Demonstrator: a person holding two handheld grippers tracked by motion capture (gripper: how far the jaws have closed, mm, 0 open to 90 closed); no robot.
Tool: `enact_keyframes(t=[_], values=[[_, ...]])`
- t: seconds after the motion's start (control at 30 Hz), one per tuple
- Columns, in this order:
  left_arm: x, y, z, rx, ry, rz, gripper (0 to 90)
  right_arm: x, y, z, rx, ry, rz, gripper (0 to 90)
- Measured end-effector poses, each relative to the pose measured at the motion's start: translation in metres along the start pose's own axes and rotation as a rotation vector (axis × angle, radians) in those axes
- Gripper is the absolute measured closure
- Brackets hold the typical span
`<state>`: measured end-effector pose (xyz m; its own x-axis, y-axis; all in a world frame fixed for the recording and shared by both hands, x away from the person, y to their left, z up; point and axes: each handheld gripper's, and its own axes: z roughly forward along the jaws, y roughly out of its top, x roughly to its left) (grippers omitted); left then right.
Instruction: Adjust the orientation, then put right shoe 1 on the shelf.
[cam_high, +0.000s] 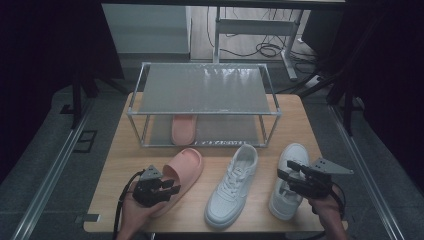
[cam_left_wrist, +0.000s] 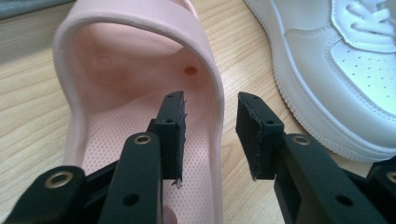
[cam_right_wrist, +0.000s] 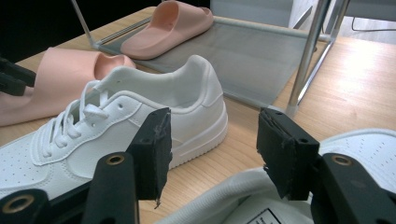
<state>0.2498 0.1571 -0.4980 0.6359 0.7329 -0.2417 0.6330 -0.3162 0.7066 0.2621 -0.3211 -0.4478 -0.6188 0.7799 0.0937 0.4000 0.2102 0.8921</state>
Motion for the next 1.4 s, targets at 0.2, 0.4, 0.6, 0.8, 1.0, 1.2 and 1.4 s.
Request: enact_keyframes(t=[0.2, 0.4, 0.6, 0.8, 1.0, 1.2, 1.4], values=[[-0.002, 0.003, 0.008, 0.014, -0.003, 0.005, 63.2, -0.001, -0.001, 0.001, 0.006, -0.001, 0.001, 45.4], [-0.006, 0.009, 0.021, 0.034, -0.009, 0.020, 63.6, -0.001, -0.003, -0.001, 0.005, -0.009, 0.006, 45.3], [-0.011, 0.015, 0.032, 0.042, 0.037, 0.053, 71.1, 0.000, -0.002, -0.001, 0.008, -0.007, 0.001, 45.3], [-0.010, 0.017, 0.036, 0.039, 0.060, 0.041, 78.0, 0.000, -0.003, 0.001, 0.013, -0.005, 0.000, 45.4], [-0.011, 0.017, 0.035, 0.039, 0.073, 0.036, 81.7, 0.001, -0.003, 0.001, 0.011, -0.005, -0.002, 45.3], [-0.014, 0.019, 0.031, 0.019, 0.088, 0.027, 83.4, 0.001, -0.002, -0.001, 0.004, -0.005, 0.003, 45.3], [-0.019, 0.027, 0.025, -0.015, 0.098, 0.009, 83.4, 0.000, -0.001, -0.004, -0.009, -0.004, 0.009, 45.4]])
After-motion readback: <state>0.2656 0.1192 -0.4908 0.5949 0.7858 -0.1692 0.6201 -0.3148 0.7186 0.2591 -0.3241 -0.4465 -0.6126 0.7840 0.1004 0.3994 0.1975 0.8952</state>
